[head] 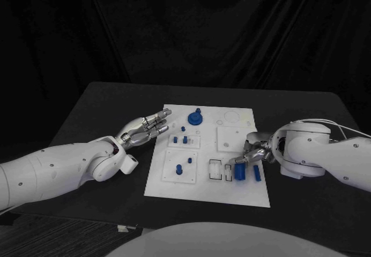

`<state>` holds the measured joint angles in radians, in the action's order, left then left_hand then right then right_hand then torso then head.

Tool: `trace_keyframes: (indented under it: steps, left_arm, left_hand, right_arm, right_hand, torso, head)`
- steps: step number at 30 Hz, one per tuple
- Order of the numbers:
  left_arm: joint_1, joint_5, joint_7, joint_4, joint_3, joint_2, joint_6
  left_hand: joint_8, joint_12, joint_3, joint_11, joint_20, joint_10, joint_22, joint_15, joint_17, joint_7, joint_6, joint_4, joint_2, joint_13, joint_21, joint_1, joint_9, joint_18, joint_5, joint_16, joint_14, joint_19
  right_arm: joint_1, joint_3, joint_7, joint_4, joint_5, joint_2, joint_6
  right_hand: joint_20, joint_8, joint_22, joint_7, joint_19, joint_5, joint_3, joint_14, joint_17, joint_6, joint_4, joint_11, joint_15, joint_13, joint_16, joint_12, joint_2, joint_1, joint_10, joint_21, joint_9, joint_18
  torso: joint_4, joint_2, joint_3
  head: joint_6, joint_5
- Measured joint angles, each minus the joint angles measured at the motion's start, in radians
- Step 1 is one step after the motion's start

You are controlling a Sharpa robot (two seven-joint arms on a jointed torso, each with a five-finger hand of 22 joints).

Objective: Assemble the parts on the task board

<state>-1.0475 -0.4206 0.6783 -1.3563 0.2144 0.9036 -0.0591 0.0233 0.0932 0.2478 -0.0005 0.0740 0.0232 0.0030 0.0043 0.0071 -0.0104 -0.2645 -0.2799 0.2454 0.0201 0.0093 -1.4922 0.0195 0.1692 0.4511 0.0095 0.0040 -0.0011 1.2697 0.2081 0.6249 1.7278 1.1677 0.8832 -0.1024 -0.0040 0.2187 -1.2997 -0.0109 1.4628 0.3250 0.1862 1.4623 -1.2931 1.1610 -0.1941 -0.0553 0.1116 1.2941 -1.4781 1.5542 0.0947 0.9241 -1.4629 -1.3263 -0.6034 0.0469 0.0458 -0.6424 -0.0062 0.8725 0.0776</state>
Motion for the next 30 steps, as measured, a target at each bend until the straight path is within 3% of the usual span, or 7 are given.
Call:
trace_keyframes:
  steps: [8, 10, 14, 16, 30]
  left_arm:
    - [0.002, 0.0, 0.0, 0.005, 0.0, -0.004, 0.003]
    - [0.002, 0.0, 0.0, 0.006, 0.0, -0.005, 0.004]
    - [0.003, 0.0, 0.0, 0.01, 0.0, -0.007, 0.007]
    - [0.003, 0.0, 0.0, 0.011, 0.0, -0.008, 0.008]
    - [0.005, 0.0, 0.0, 0.015, 0.0, -0.011, 0.017]
  left_hand:
    - [0.0, 0.0, 0.0, 0.0, 0.0, 0.0, 0.0, 0.0, 0.0, 0.0, 0.0, 0.0, 0.004, 0.0, 0.0, -0.004, 0.0, 0.0, 0.0, 0.0, 0.0, 0.0]
    - [0.0, 0.0, 0.0, 0.0, 0.01, 0.0, 0.0, 0.0, 0.0, 0.0, 0.0, 0.0, 0.004, 0.0, 0.0, -0.004, 0.0, 0.0, 0.0, 0.0, 0.0, -0.01]
    - [0.0, 0.0, 0.0, 0.008, 0.01, 0.001, 0.0, 0.0, 0.0, 0.0, 0.0, 0.0, 0.004, 0.0, 0.0, -0.004, 0.0, 0.0, 0.0, 0.0, 0.0, -0.01]
    - [0.0, 0.0, 0.0, 0.008, 0.01, 0.001, 0.0, 0.012, 0.0, 0.0, 0.0, 0.0, 0.004, 0.0, 0.0, -0.004, 0.0, 0.0, 0.0, 0.0, 0.002, -0.01]
    - [0.0, 0.0, 0.0, 0.008, 0.019, 0.001, 0.0, 0.012, 0.0, 0.0, 0.0, 0.0, 0.004, 0.0, 0.0, -0.004, 0.0, 0.0, 0.0, 0.0, 0.002, -0.002]
  right_arm:
    - [0.023, 0.0, -0.002, 0.001, -0.09, -0.013, 0.029]
    - [0.025, 0.0, -0.002, -0.001, -0.111, -0.02, 0.032]
    - [0.028, 0.0, -0.003, -0.011, -0.153, -0.037, 0.035]
    - [0.028, 0.0, -0.003, -0.017, -0.169, -0.049, 0.035]
    - [0.028, 0.0, -0.004, -0.063, -0.217, -0.131, 0.027]
  right_hand:
    - [0.0, 0.0, 0.0, 0.0, 0.0, 0.0, 0.0, 0.0, 0.0, 0.0, 0.0, 0.0, 0.0, 0.0, 0.0, 0.0, 0.0, 0.0, 0.0, 0.0, -0.007, 0.0]
    - [0.0, 0.0, 0.0, 0.0, 0.0, 0.0, 0.0, 0.0, 0.0, 0.0, 0.0, 0.0, 0.0, 0.0, 0.0, 0.0, 0.0, 0.0, 0.0, 0.0, -0.008, 0.0]
    - [0.0, 0.0, 0.0, 0.0, 0.0, 0.0, 0.0, 0.0, 0.0, 0.0, 0.0, 0.0, 0.0, 0.0, 0.0, 0.0, 0.0, 0.0, 0.0, 0.0, -0.013, 0.0]
    - [0.0, 0.0, 0.0, 0.0, 0.0, 0.008, 0.0, 0.0, 0.0, -0.001, 0.0, 0.0, 0.0, 0.0, 0.0, 0.0, 0.0, 0.0, 0.0, 0.0, -0.013, 0.0]
    - [0.0, 0.0, 0.0, -0.002, 0.0, 0.016, 0.0, 0.0, 0.0, -0.006, 0.0, 0.0, 0.0, 0.0, 0.0, 0.0, 0.0, 0.0, 0.0, 0.0, -0.014, 0.0]
  torso:
    - [-0.0002, 0.001, 0.0001]
    - [-0.0002, 0.002, 0.0001]
    - [-0.0002, 0.003, 0.0004]
    - [-0.0002, 0.003, 0.0005]
    - [0.0002, 0.0, -0.0001]
  head:
    - [0.0, -0.001]
    - [0.0, -0.001]
    - [0.0, -0.003]
    - [0.0, -0.004]
    - [0.0, -0.009]
